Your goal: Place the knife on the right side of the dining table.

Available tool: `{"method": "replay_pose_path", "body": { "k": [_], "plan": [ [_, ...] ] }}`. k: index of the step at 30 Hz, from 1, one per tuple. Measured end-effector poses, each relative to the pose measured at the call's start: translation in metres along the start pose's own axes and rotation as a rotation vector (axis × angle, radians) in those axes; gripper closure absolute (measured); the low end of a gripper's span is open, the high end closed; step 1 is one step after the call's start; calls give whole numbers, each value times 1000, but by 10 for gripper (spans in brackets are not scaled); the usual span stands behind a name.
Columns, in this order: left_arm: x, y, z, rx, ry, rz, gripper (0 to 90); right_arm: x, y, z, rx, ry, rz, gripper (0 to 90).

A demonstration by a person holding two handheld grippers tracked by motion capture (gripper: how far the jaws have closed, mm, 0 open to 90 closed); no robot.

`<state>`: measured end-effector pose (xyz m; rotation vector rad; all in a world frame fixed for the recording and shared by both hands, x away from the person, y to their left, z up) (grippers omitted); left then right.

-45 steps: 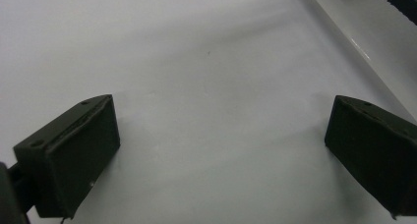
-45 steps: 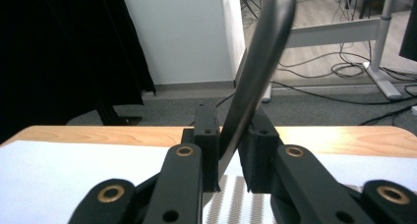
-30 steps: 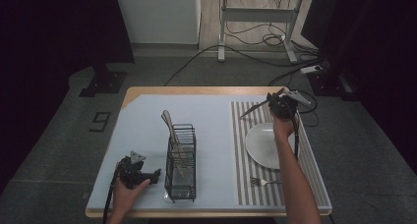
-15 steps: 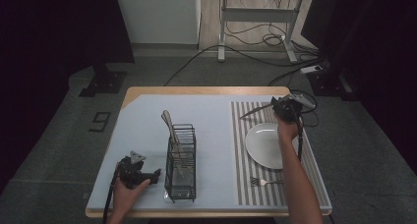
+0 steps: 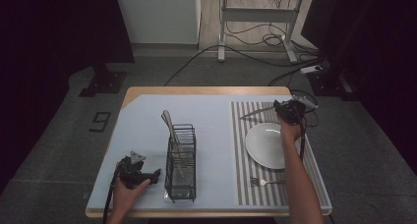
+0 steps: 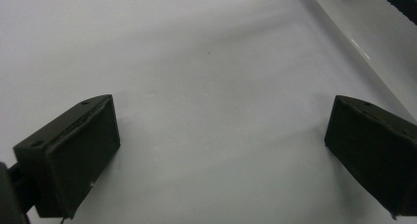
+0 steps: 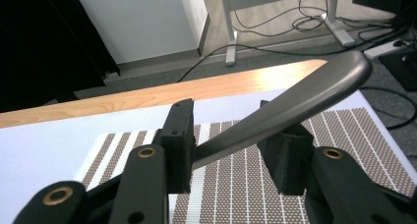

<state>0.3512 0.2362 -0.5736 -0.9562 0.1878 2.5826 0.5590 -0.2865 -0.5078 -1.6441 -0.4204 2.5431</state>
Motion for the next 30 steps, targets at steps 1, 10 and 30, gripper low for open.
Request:
{"method": "replay_pose_path", "body": {
  "k": [1,10,30],
  "plan": [
    [0,0,0,0,0,0,0,1,1,0,1,-4,-4,575],
    [0,0,0,0,1,1,0,6,10,-5,4,-29,-40,553],
    [0,0,0,0,1,1,0,21,28,-16,26,-102,-157,502]
  ]
}}
Point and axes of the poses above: each handheld gripper's, and its own axes: z roughly backward along the jaws, x roughly out of its underside, y roughly to its right, the point moved 6 cm from there along -z, roughly forward along the jaws, and after that the axes turned 1 degree about -y, right-handed, at the moved point
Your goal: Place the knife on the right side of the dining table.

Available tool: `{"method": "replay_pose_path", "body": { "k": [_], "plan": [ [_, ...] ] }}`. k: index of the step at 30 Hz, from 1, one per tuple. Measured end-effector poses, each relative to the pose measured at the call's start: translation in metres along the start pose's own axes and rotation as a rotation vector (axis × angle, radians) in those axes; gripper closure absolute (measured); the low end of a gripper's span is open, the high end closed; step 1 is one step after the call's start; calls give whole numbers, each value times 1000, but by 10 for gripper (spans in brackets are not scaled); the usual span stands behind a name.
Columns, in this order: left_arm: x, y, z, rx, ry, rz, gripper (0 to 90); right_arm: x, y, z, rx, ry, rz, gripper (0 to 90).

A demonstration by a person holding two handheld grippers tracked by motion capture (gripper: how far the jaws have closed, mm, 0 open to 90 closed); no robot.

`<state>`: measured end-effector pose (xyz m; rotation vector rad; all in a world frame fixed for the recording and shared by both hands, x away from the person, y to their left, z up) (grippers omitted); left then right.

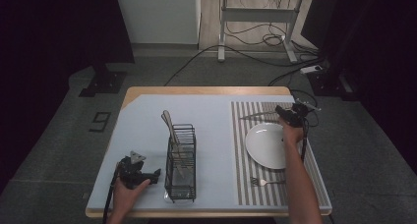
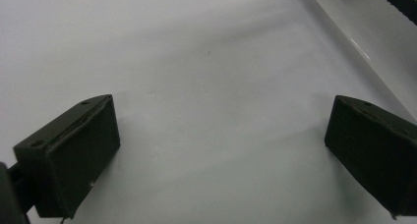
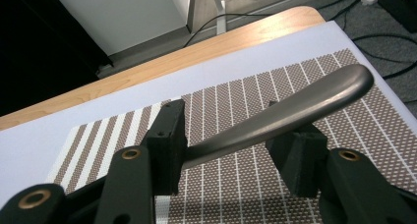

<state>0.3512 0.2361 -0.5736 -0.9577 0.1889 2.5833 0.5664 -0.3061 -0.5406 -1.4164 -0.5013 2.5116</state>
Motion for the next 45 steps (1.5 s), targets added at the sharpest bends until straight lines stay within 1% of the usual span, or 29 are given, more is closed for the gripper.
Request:
{"method": "replay_pose_path", "body": {
  "k": [5,8,12,16,22,26,31,38,43,45],
  "plan": [
    [0,0,0,0,-1,-1,0,3,4,-3,3,-17,-32,495],
    [0,0,0,0,-1,-1,0,5,7,-5,22,-29,-49,480],
    [0,0,0,0,-1,-1,0,8,11,-8,35,-48,-73,464],
    [0,0,0,0,-1,-1,0,9,12,-9,42,-53,-77,458],
    [0,0,0,0,-1,-1,0,10,12,-10,65,-61,-64,430],
    [0,0,0,0,-1,-1,0,11,14,-10,70,-71,-80,424],
    [0,0,0,0,-1,-1,0,11,13,-10,83,-71,-75,421],
    [0,0,0,0,-1,-1,0,11,16,-11,84,-88,-101,421],
    [0,0,0,0,-1,-1,0,13,18,-13,99,-106,-123,410],
    [0,0,0,0,-1,-1,0,13,18,-13,101,-111,-119,411]
  ]
}}
Point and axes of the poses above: each handheld gripper's, and its own axes: z roughly backward along the jaws, x roughly out of its underside, y roughly to its right, the point moved 6 cm from there along -z, roughly forward along the jaws, and after that the axes turned 1 degree about -y, right-handed, at the moved point
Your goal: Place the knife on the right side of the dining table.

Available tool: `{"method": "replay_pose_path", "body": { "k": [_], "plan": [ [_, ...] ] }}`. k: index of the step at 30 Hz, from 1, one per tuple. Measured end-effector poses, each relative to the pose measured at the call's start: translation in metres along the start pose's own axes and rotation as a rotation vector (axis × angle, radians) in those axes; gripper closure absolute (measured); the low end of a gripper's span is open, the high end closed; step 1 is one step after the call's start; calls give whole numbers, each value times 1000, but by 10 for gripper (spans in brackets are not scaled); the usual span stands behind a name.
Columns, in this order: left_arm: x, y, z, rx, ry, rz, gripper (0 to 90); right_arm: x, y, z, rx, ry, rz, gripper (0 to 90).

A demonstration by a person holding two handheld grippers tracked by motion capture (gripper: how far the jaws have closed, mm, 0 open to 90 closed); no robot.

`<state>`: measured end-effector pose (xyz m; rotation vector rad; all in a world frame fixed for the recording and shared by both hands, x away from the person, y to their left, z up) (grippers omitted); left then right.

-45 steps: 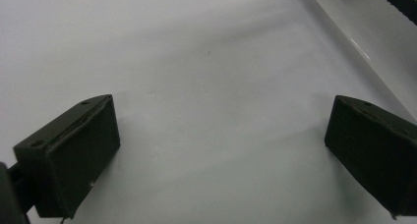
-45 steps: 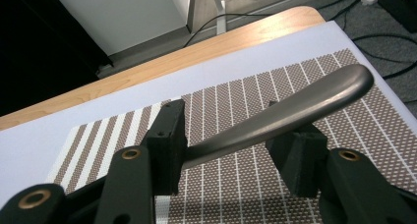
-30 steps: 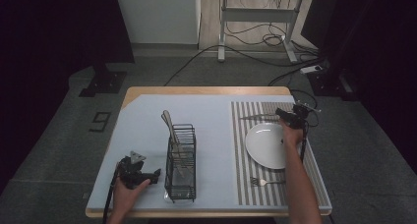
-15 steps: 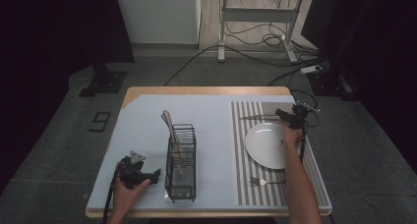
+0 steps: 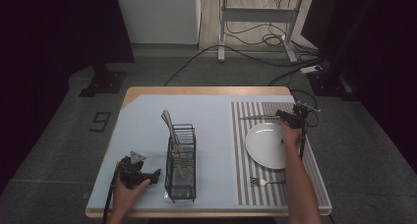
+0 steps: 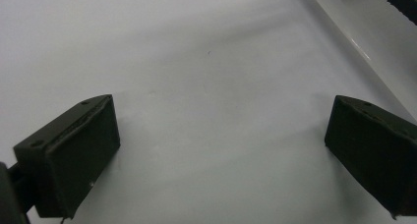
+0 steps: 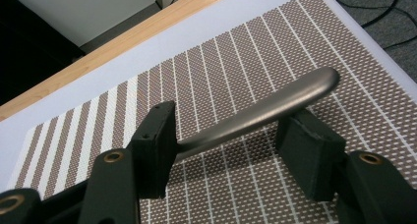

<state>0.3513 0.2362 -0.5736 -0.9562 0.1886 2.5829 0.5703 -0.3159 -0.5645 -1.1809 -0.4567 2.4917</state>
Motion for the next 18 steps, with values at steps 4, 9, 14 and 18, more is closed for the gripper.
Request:
{"method": "replay_pose_path", "body": {
  "k": [4,9,14,18],
  "plan": [
    [0,0,0,0,1,1,0,-1,-3,1,40,-52,54,384],
    [0,0,0,0,0,0,0,-7,-6,5,25,-43,56,378],
    [0,0,0,0,1,1,0,-13,-14,4,-9,-21,117,379],
    [0,0,0,0,0,0,0,-17,-25,-10,-17,-42,191,393]
  ]
}}
Point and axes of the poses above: each handheld gripper's, and its own axes: z roughly backward along the jaws, x roughly out of its underside, y roughly to its right, the point moved 6 cm from there along -z, roughly forward along the jaws, and after that the axes turned 1 degree about -y, right-handed, at the moved point
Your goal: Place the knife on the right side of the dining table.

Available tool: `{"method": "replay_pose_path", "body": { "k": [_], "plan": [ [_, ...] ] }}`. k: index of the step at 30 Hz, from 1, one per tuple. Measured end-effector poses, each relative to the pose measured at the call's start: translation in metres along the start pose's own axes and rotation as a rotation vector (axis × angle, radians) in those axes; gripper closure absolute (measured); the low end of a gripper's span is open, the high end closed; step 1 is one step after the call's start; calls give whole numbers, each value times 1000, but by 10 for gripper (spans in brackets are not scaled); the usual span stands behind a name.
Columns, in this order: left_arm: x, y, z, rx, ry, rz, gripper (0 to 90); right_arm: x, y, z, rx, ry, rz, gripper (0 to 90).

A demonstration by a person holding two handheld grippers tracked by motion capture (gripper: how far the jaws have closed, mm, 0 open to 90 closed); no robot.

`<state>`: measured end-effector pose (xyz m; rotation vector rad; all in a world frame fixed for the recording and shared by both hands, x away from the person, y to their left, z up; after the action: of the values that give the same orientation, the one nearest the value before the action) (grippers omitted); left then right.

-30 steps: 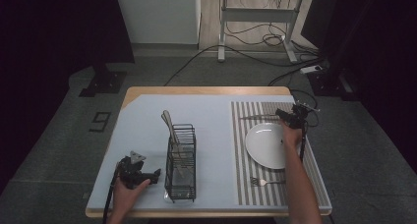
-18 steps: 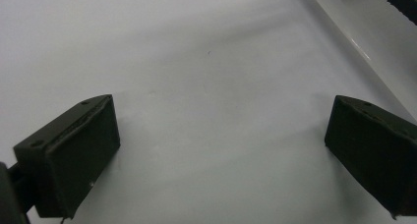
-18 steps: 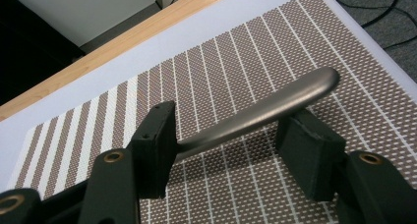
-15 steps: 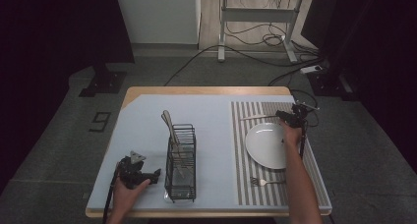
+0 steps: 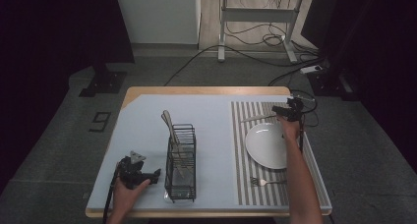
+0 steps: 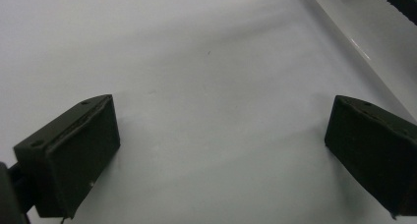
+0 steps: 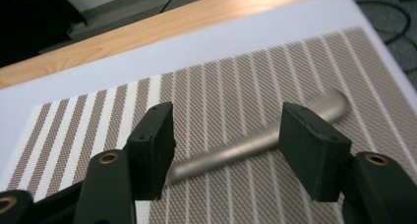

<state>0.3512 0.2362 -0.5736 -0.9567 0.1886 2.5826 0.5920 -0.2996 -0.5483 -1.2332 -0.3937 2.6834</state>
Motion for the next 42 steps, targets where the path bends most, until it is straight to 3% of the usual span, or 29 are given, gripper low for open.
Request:
{"method": "replay_pose_path", "body": {
  "k": [5,10,22,33,36,42],
  "plan": [
    [0,0,0,0,1,1,0,3,-12,-22,22,-41,89,410],
    [0,0,0,0,1,1,0,6,-14,-25,49,-40,138,419],
    [0,0,0,0,1,1,0,6,-9,-23,48,-53,93,410],
    [0,0,0,0,1,1,0,7,-9,-22,45,-52,87,410],
    [0,0,0,0,1,1,0,5,-9,-18,35,-49,65,409],
    [0,0,0,-1,1,1,0,1,-12,-5,7,-26,69,405]
  ]
}}
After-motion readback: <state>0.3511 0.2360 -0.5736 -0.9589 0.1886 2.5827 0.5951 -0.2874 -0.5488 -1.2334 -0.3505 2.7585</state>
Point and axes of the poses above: each handheld gripper's, and its own axes: z roughly backward along the jaws, x roughly out of its underside, y roughly to its right, the point moved 6 cm from there along -z, roughly forward along the jaws, and after that the axes turned 1 degree about -y, right-handed, at the moved point
